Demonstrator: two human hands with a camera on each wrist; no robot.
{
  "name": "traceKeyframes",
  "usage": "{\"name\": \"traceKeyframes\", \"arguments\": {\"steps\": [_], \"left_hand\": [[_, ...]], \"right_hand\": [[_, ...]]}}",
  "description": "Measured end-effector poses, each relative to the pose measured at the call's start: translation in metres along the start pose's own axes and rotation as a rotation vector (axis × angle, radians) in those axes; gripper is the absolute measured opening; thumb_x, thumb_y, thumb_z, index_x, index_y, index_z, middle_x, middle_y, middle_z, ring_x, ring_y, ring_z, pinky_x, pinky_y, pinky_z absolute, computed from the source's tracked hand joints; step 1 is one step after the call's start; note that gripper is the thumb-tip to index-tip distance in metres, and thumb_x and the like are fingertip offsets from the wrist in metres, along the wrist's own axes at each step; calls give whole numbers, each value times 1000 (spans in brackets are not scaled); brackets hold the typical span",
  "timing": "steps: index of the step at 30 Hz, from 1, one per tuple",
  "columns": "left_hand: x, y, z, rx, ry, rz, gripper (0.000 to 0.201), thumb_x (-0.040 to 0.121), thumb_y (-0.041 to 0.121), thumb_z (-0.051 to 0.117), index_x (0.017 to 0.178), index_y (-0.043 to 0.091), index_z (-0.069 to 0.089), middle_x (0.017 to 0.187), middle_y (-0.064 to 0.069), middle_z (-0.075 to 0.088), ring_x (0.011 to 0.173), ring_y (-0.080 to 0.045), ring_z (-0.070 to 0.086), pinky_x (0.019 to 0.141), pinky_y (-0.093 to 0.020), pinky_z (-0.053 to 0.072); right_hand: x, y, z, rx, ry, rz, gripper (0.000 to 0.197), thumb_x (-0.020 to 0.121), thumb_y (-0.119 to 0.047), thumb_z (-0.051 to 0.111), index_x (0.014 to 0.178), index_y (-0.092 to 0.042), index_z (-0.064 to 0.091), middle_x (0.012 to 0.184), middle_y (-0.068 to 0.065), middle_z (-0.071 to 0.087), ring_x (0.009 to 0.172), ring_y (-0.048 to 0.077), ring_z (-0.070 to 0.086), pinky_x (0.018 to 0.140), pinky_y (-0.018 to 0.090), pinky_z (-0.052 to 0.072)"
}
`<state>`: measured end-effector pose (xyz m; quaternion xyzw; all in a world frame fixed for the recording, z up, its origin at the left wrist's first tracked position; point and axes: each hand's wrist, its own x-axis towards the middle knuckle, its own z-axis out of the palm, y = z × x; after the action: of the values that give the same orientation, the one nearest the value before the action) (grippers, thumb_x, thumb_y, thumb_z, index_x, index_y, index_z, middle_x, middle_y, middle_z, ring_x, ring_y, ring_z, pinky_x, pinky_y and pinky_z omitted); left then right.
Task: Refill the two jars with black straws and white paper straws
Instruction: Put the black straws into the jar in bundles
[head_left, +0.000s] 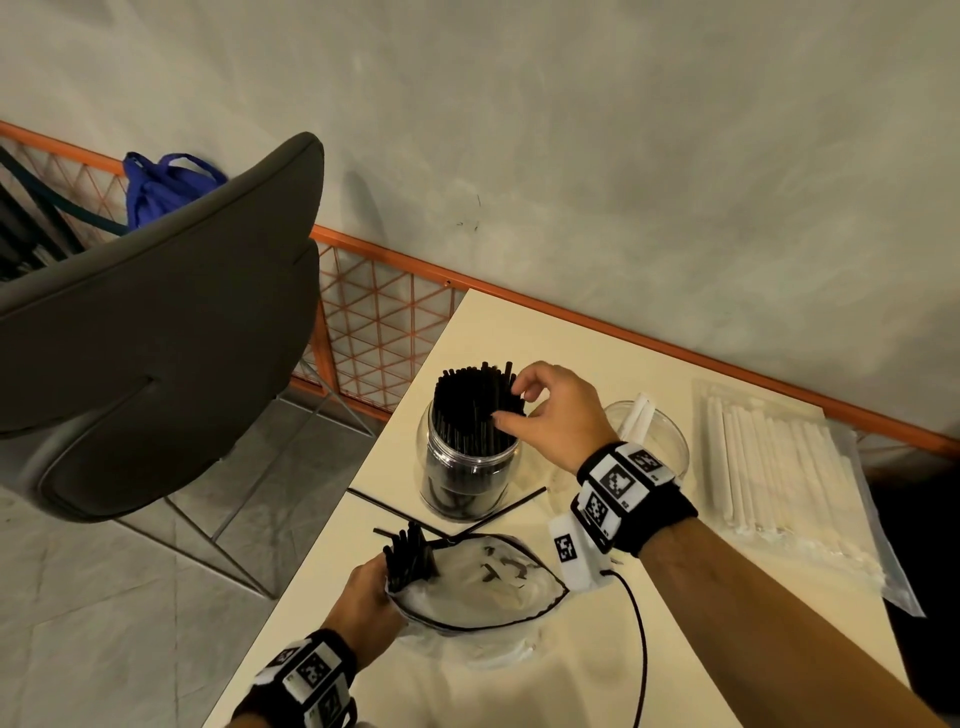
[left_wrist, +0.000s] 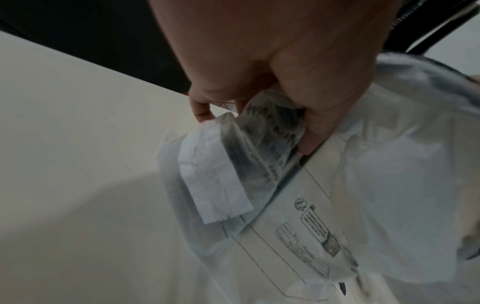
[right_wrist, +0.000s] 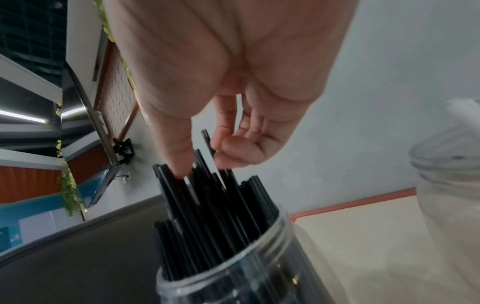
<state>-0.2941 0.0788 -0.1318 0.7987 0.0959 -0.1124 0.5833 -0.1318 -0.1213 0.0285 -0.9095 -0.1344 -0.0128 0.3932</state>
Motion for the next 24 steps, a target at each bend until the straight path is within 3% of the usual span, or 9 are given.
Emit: {"name": "traceKeyframes", "arguments": {"steps": [4,7,10,13,16,18,21,24], "left_hand": [[0,-2,-1,-10,-14,-17,32,60,36,60,90,29,67,91,5,71,91,-15,66,85,-42,54],[0,-1,-2,-27,-22,-28,32,60,36,62,91,28,68,92,2,71,91,-19,66,86,-44,54],[-1,2,-1,0,-9,-3,32,58,40,59,88,31,68,90,8,71,89,-6,65,82,-33,54],[-1,2,-1,8,-8,4,30,59,35,61,88,32,68,91,15,71,88,1,64,79,-24,52],[-3,5,0,27,-5,24,28,61,28,62,88,30,68,92,23,68,87,4,62,75,-12,48],[-4,9,0,24,-1,41,33,56,34,61,88,29,68,92,24,68,88,5,62,72,-6,45],[-5,10,-1,-2,12,39,45,51,45,55,90,27,68,88,12,71,87,4,62,72,-9,46],[-3,7,-1,-4,13,43,44,52,45,55,90,27,68,91,8,71,88,0,63,78,-17,50]], "right_hand": [[1,-8,-1,27,87,-93,23,81,-25,77,97,-21,62,95,-3,56,73,6,51,72,22,43],[-5,-13,4,52,84,-187,49,84,-28,72,127,-24,49,130,-5,42,116,6,46,97,16,37],[-3,-13,14,-182,-44,-343,65,92,-39,60,148,-20,33,157,-3,28,146,11,21,118,22,20],[0,-6,26,-452,-150,-378,55,104,-37,39,154,-17,27,161,-1,26,151,14,13,121,37,20],[-7,8,34,-518,-209,-372,55,105,-31,33,157,-20,15,161,-2,25,150,14,15,120,38,20],[-10,13,34,-505,-213,-363,58,105,-32,33,157,-25,9,164,-6,17,151,13,8,122,34,15],[-8,7,31,-415,-146,-381,59,104,-35,37,156,-27,11,164,-11,5,152,10,0,118,27,4],[-2,0,31,-419,-118,-437,56,105,-31,36,156,-25,15,164,-10,13,151,8,4,118,26,6]]}}
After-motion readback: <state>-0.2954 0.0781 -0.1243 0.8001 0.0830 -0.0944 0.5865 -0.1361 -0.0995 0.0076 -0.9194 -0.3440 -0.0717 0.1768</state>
